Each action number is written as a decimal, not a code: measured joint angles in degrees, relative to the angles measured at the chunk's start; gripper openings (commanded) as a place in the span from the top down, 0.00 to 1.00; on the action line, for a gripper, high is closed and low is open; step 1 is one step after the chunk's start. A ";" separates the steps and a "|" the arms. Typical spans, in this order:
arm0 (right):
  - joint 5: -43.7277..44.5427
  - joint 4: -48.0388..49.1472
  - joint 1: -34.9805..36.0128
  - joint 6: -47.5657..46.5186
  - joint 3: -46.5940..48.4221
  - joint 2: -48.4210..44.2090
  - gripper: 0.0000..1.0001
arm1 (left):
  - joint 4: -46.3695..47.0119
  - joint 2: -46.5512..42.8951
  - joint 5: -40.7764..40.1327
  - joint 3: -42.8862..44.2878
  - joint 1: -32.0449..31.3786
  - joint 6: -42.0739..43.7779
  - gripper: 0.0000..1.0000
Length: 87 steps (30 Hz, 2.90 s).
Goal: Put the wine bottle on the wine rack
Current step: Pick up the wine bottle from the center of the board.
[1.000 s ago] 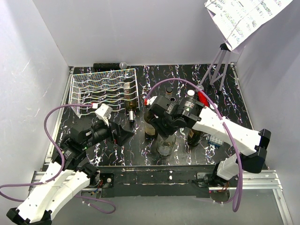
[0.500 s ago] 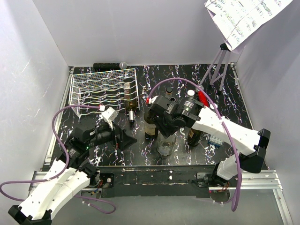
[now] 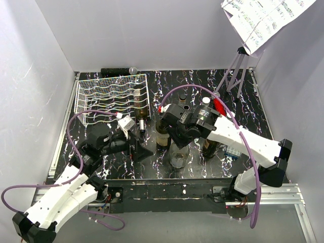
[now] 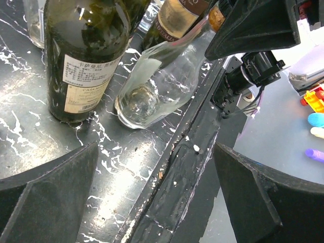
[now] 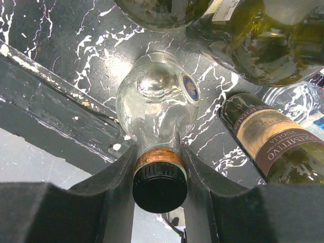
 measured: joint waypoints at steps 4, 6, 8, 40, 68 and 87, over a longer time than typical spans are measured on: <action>-0.79 -0.15 0.00 -1.49 0.20 -0.17 0.99 | 2.43 1.88 2.34 -0.17 -0.02 0.63 0.02; -1.49 -1.09 0.00 -2.47 1.20 -0.17 0.99 | 3.63 2.58 3.45 -0.17 -0.02 0.90 0.02; -2.51 -2.45 0.00 -3.30 3.30 -0.20 0.99 | 4.87 3.32 4.57 -0.17 -0.04 1.11 0.02; -16.24 -10.78 -0.13 -9.27 25.83 -0.09 0.99 | 30.01 14.95 7.02 -4.15 -13.84 -1.16 0.02; -20.37 -3.78 0.20 -15.69 16.94 -3.45 0.99 | 38.69 18.51 14.01 -6.43 -14.03 9.66 0.02; -20.48 -2.58 0.20 -15.37 16.87 -6.08 0.99 | 42.07 21.86 18.25 -4.17 -14.03 5.18 0.02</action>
